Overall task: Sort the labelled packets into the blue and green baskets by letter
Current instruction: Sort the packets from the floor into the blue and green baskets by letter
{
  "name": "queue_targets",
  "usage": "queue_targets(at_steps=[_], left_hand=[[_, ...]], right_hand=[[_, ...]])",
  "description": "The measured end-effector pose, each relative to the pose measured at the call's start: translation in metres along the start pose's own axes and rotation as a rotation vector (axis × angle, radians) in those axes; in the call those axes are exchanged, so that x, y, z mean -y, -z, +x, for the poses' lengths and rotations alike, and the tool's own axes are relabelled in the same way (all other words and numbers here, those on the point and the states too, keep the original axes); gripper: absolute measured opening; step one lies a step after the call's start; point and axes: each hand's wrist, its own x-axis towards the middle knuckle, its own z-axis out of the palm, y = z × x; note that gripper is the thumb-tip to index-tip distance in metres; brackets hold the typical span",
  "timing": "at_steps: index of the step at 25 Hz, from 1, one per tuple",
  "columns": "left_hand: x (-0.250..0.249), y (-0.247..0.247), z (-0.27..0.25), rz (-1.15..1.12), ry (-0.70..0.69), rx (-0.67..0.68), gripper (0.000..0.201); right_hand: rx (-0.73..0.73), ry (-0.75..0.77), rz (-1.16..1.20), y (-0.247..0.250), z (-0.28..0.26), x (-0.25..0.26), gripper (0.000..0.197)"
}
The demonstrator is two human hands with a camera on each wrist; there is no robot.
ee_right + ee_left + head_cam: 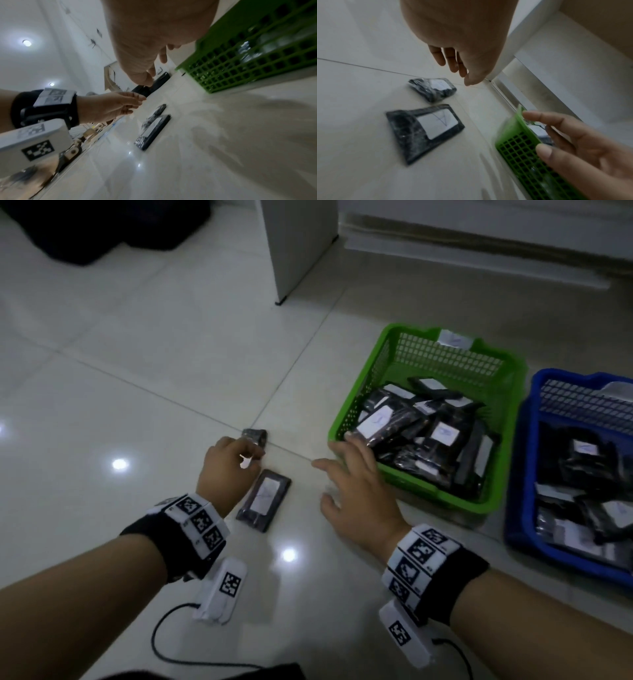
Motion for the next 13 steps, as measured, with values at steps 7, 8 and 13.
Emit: queue_targets(at_steps=[7,8,13], left_hand=[[0.066,-0.013,0.011,0.029,0.241,0.090,0.065],[0.068,-0.018,0.011,0.016,0.246,0.092,0.068],[0.063,-0.024,0.023,-0.090,0.343,0.128,0.062]], right_hand=[[0.475,-0.053,-0.058,-0.080,0.046,0.035,0.084],[0.486,-0.035,-0.094,-0.087,0.051,0.035,0.085],[0.455,-0.118,-0.119,-0.084,0.057,0.029,0.074]])
